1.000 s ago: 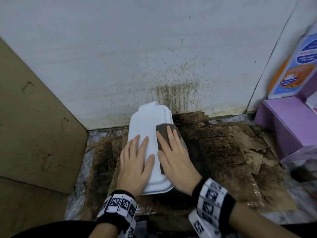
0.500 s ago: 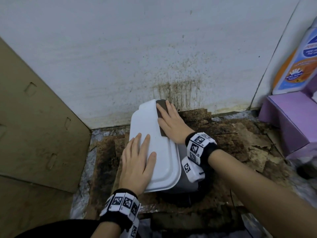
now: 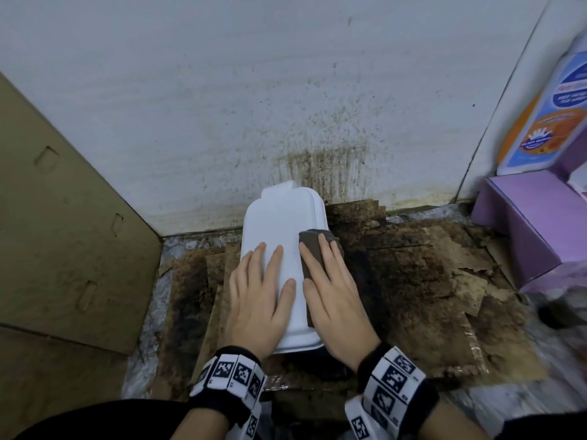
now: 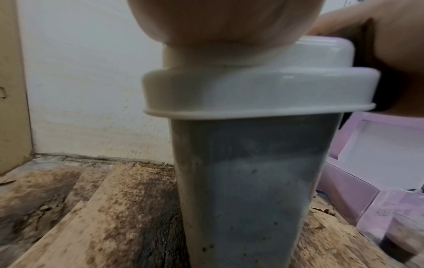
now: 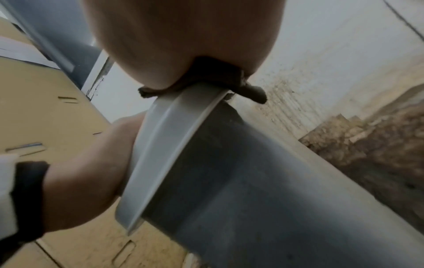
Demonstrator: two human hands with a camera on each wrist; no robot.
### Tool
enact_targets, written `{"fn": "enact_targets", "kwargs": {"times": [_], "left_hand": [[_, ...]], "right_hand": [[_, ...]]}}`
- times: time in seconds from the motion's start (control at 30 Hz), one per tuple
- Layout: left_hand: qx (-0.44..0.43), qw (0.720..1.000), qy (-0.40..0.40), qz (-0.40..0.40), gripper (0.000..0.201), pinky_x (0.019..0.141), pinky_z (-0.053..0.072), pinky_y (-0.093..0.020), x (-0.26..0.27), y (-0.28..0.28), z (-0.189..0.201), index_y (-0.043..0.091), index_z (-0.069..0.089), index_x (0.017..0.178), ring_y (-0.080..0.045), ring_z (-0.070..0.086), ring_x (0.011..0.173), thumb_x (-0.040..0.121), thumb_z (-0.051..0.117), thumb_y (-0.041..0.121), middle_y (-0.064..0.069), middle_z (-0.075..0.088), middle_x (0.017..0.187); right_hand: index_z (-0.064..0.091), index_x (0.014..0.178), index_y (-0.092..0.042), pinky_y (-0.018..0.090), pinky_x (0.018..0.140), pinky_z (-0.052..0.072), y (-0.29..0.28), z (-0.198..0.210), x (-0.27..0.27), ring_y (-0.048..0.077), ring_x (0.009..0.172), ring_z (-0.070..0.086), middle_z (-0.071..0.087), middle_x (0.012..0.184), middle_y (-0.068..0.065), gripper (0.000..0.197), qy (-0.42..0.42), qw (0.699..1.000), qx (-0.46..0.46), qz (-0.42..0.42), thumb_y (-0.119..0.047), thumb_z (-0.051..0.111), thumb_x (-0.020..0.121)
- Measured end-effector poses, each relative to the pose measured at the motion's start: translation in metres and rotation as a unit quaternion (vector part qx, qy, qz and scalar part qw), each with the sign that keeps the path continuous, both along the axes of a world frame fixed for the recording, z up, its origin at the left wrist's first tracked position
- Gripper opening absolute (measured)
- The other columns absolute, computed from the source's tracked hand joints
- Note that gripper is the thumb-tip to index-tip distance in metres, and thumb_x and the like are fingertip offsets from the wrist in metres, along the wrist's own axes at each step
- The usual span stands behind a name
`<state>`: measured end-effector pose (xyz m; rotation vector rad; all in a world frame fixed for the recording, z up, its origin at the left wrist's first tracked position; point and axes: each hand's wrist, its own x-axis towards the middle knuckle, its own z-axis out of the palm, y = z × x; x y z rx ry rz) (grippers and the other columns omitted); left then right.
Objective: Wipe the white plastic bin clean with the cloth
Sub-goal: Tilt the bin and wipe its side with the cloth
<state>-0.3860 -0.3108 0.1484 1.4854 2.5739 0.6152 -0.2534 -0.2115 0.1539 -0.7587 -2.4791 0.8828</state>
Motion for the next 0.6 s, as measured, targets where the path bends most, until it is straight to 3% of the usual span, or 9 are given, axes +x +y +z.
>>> {"fn": "enact_targets", "kwargs": {"times": [0.17, 0.37, 0.6], "left_hand": [[-0.011, 1.0, -0.001, 0.006, 0.063, 0.126, 0.011, -0.047, -0.002, -0.001, 0.001, 0.034, 0.015, 0.161, -0.021, 0.006, 0.155, 0.101, 0.016, 0.056, 0.002, 0.01, 0.17], [-0.036, 0.999, 0.012, 0.004, 0.067, 0.127, 0.005, -0.046, 0.01, 0.01, 0.008, 0.035, 0.011, 0.161, -0.02, 0.001, 0.156, 0.099, 0.011, 0.058, 0.003, 0.006, 0.17], [-0.041, 0.999, 0.026, -0.001, 0.068, 0.126, 0.006, -0.046, 0.014, 0.014, 0.009, 0.032, 0.017, 0.161, -0.022, 0.007, 0.155, 0.098, 0.014, 0.058, 0.001, 0.012, 0.17]], "right_hand": [[0.01, 0.16, -0.026, 0.034, 0.125, 0.002, 0.031, 0.018, -0.021, 0.015, 0.154, -0.017, -0.014, 0.168, 0.002, 0.057, -0.096, 0.991, 0.067, 0.06, -0.037, 0.02, 0.105], [0.011, 0.16, -0.024, 0.043, 0.124, 0.005, 0.093, 0.038, -0.068, 0.024, 0.156, -0.012, -0.011, 0.169, 0.008, 0.056, -0.223, 0.96, 0.155, 0.074, -0.035, 0.024, 0.107], [0.008, 0.16, -0.026, 0.041, 0.126, 0.001, 0.071, 0.034, -0.021, 0.02, 0.155, -0.017, -0.011, 0.169, 0.002, 0.056, -0.195, 0.961, 0.146, 0.133, -0.038, 0.023, 0.108]]}}
